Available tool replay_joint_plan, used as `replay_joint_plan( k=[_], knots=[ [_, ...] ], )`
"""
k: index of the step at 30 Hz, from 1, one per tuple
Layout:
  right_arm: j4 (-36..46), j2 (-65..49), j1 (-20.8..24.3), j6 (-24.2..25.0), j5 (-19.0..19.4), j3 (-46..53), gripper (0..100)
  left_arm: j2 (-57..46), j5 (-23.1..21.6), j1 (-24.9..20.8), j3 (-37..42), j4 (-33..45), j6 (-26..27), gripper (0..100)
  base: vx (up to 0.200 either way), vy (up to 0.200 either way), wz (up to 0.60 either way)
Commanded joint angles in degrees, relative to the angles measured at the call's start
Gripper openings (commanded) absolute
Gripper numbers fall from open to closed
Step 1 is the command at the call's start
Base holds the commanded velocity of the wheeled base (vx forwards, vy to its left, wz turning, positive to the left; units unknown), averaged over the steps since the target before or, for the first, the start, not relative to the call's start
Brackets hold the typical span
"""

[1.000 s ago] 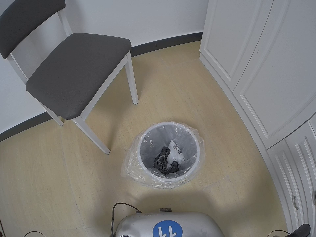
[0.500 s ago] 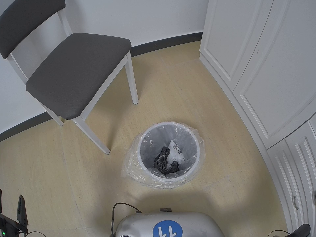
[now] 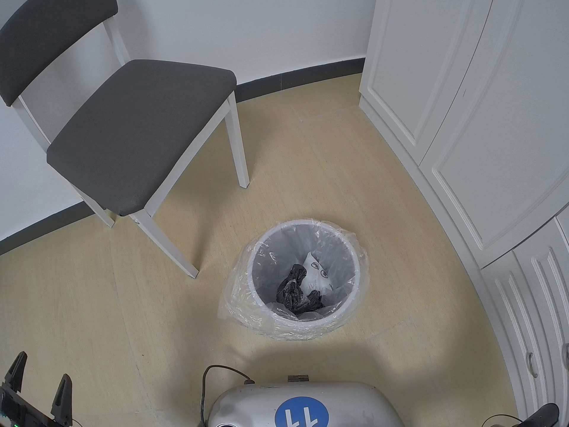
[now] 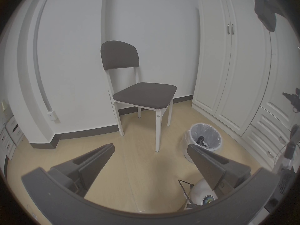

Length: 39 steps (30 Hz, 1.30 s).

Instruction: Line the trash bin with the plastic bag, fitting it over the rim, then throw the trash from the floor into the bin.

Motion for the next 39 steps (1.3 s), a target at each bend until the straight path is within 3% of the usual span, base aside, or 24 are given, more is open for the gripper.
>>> replay_joint_plan(
  k=[1, 4, 11, 19, 23, 30, 32, 33, 34, 39],
  knots=[
    [0.7, -0.8, 0.0, -0.6, 0.0, 1.5, 100, -0.7, -0.6, 0.0, 0.9, -0.5, 0.7, 100, 0.000, 0.000, 0.00],
    [2.3, -0.8, 0.0, -1.5, 0.0, 1.6, 100, -0.7, -0.6, 0.0, 0.9, -0.6, 0.1, 100, 0.000, 0.000, 0.00],
    [16.1, -0.8, 0.0, -3.7, -0.1, 1.6, 100, -0.7, -0.1, 0.0, 0.9, -0.7, -1.1, 100, 0.000, 0.000, 0.00],
    [19.9, -0.8, 0.0, -3.5, 0.4, 1.6, 100, -0.7, -0.3, 0.0, 0.9, -0.6, -0.8, 100, 0.000, 0.000, 0.00],
    [19.9, -0.8, 0.0, -4.0, 4.7, 1.6, 100, -0.7, -0.4, 0.0, 0.9, -0.6, -0.6, 100, 0.000, 0.000, 0.00],
    [20.5, -0.8, 0.0, -4.2, 6.2, 1.5, 100, -0.7, -0.6, 0.0, 0.9, -0.6, -0.6, 100, 0.000, 0.000, 0.00],
    [20.9, -0.8, 0.0, -0.7, 9.8, 1.4, 100, -0.7, -0.6, 0.0, 0.8, -0.6, -0.6, 100, 0.000, 0.000, 0.00],
    [20.9, -0.8, 0.0, -0.7, 9.8, 1.4, 100, -0.7, -0.6, 0.0, 0.8, -0.6, -0.6, 100, 0.000, 0.000, 0.00],
    [20.8, -0.8, 0.0, 2.1, 14.4, 1.5, 100, -0.7, -0.6, 0.0, 0.9, -0.6, -0.7, 100, 0.000, 0.000, 0.00],
    [20.6, -0.8, 0.0, 2.9, 12.3, 1.4, 100, -0.7, -0.4, 0.0, 0.9, -0.7, -1.1, 100, 0.000, 0.000, 0.00]
  ],
)
